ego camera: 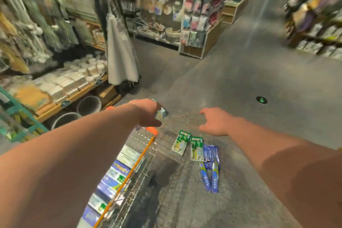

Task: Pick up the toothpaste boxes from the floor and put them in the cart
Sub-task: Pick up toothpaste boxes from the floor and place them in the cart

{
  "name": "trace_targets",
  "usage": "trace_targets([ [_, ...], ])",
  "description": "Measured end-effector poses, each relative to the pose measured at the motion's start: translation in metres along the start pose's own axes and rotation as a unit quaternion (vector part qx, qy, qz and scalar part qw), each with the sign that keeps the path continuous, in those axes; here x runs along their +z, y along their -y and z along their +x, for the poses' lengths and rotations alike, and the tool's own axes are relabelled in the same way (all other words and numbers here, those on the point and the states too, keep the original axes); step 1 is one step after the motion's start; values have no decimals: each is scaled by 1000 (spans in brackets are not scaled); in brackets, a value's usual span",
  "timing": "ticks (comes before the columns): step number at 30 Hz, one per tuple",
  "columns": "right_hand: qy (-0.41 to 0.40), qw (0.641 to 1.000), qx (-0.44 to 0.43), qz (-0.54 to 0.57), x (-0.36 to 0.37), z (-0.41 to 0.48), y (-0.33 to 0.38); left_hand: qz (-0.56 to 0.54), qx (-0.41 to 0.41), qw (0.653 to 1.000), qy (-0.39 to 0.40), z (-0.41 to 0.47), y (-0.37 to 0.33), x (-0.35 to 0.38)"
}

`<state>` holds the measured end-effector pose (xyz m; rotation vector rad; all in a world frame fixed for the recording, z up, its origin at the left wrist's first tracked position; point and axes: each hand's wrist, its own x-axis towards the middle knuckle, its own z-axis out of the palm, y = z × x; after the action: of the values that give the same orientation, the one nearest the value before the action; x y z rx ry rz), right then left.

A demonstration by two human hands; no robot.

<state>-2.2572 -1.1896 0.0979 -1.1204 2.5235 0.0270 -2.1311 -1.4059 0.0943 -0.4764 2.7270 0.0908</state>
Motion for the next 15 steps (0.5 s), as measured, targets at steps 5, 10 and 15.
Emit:
trace_targets([
  [5, -9, 1000, 5, 5, 6, -76, -79, -1, 37, 999, 17, -7, -110, 2],
  [10, -12, 999, 24, 22, 10, -112, -150, 3, 76, 997, 6, 2, -200, 1],
  [15, 6, 998, 38, 48, 15, -100, -192, 17, 80, 996, 31, 27, -233, 1],
])
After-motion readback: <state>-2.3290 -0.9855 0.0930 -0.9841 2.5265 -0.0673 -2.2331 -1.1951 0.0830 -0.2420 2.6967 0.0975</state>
